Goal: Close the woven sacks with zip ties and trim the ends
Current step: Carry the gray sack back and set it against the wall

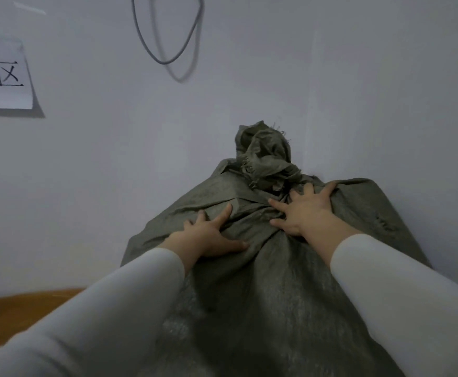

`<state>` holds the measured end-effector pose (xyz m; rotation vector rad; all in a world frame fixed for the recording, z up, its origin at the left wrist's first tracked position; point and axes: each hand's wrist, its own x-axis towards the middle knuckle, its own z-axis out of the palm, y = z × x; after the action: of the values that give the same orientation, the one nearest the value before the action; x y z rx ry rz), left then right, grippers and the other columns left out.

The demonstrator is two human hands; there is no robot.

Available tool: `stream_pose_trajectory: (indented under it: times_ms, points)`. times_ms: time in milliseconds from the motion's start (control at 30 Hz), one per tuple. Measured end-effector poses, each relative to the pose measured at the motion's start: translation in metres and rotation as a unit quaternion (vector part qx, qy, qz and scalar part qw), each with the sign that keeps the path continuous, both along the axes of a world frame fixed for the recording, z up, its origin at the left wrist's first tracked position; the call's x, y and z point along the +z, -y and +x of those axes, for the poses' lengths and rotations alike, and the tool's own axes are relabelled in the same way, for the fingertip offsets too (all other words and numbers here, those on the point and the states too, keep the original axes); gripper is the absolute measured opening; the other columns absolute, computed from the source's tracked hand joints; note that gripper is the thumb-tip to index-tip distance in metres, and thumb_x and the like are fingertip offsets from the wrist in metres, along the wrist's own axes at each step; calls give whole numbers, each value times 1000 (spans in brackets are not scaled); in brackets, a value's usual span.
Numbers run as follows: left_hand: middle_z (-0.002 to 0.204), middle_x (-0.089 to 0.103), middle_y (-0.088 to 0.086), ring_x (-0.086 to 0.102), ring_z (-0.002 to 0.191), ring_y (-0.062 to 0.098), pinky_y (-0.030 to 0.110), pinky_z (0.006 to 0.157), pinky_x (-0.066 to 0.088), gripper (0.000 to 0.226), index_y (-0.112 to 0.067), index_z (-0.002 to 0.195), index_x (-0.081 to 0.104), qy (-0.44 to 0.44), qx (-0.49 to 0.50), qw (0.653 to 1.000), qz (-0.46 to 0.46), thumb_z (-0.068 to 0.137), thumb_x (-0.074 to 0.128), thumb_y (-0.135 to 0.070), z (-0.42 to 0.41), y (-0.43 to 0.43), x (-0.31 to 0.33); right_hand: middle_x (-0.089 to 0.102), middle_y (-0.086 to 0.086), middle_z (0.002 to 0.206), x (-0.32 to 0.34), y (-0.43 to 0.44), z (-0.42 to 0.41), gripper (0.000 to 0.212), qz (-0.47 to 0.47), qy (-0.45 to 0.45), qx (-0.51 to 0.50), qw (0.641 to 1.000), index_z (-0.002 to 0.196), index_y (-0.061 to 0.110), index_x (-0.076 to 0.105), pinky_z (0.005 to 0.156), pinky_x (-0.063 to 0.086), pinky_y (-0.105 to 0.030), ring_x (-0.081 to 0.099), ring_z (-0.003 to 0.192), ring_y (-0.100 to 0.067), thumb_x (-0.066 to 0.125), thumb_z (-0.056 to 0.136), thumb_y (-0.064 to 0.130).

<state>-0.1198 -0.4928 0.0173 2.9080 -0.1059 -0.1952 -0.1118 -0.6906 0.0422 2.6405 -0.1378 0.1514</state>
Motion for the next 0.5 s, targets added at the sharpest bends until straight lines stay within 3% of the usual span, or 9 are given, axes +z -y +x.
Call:
stream_pose_trajectory:
  times_ms: [133, 233, 333, 500]
  points:
    - [158, -9, -2, -7, 144, 37, 62, 112, 10, 90, -63, 131, -16, -2, -13, 1000, -9, 68, 46, -81, -9, -4, -9, 7, 0, 159, -5, -7, -1, 64, -3, -11, 3, 1000, 144, 50, -2, 97, -7, -77, 0, 144, -34, 14, 86, 72]
    - [158, -7, -1, -11, 144, 34, 58, 115, 8, 90, -56, 139, -5, -17, -18, 998, -63, 70, 50, -77, -23, -17, 2, 6, 0, 159, 0, -11, -19, 64, 46, 12, 13, 999, 144, 49, 4, 97, -19, -72, -10, 144, -33, 16, 86, 72]
    - [158, -5, 1, -9, 144, 36, 58, 115, 8, 94, -50, 142, -4, -1, -11, 998, -69, 70, 51, -76, -38, -31, 4, 2, 0, 159, -3, -21, -46, 63, 88, 48, 27, 995, 144, 49, 6, 98, -20, -71, -15, 143, -36, 17, 86, 72]
    - [155, -18, 11, -16, 141, 42, 64, 112, 8, 123, -46, 142, -11, 8, 49, 994, -93, 46, 51, -91, -72, -58, -16, -12, -1, 158, -27, -33, -99, 78, 151, 37, -21, 988, 141, 54, 0, 98, -15, -74, -22, 140, -40, 21, 73, 85]
